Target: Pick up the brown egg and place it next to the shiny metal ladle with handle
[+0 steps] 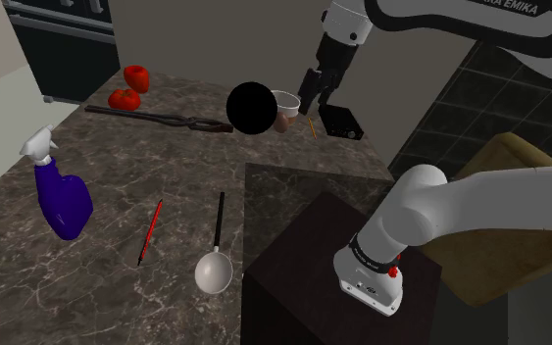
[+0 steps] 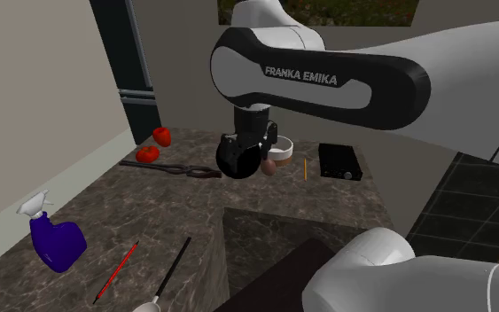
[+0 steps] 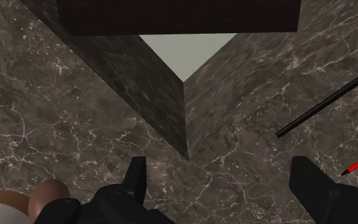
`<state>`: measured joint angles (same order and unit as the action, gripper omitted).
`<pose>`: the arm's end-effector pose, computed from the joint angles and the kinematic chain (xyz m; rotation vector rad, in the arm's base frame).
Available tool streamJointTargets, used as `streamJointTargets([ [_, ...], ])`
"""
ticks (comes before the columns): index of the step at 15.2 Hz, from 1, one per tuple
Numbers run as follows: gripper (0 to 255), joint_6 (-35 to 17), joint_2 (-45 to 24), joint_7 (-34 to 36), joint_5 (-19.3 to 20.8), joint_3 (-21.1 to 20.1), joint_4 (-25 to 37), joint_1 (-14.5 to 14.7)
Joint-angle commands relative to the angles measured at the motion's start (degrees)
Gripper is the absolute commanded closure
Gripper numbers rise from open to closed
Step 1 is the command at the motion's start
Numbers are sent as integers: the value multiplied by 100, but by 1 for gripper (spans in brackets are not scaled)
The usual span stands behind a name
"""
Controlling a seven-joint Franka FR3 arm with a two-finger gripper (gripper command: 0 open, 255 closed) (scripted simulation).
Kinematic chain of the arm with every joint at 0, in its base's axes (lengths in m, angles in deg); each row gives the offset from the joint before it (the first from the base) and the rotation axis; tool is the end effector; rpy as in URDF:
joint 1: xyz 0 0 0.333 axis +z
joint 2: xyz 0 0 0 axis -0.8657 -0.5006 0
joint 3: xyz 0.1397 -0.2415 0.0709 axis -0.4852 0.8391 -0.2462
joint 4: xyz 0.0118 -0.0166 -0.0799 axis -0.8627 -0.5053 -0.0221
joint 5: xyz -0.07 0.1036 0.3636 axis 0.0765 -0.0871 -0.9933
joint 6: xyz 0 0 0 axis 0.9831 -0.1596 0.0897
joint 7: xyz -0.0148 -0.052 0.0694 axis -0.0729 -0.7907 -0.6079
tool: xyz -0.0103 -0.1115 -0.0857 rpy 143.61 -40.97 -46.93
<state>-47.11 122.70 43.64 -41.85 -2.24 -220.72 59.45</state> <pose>0.3201 0.0245 0.5270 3.1347 -0.0259 0.1025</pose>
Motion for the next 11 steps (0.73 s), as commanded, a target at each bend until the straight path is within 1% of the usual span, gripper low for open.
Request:
streamJointTargets([
  [1,0,0,0,0,0,0,0,0],
  [6,0,-251,-631,-1240,262,866,135,-20],
  [11,0,-464,-1549,-2480,372,1664,550,29],
])
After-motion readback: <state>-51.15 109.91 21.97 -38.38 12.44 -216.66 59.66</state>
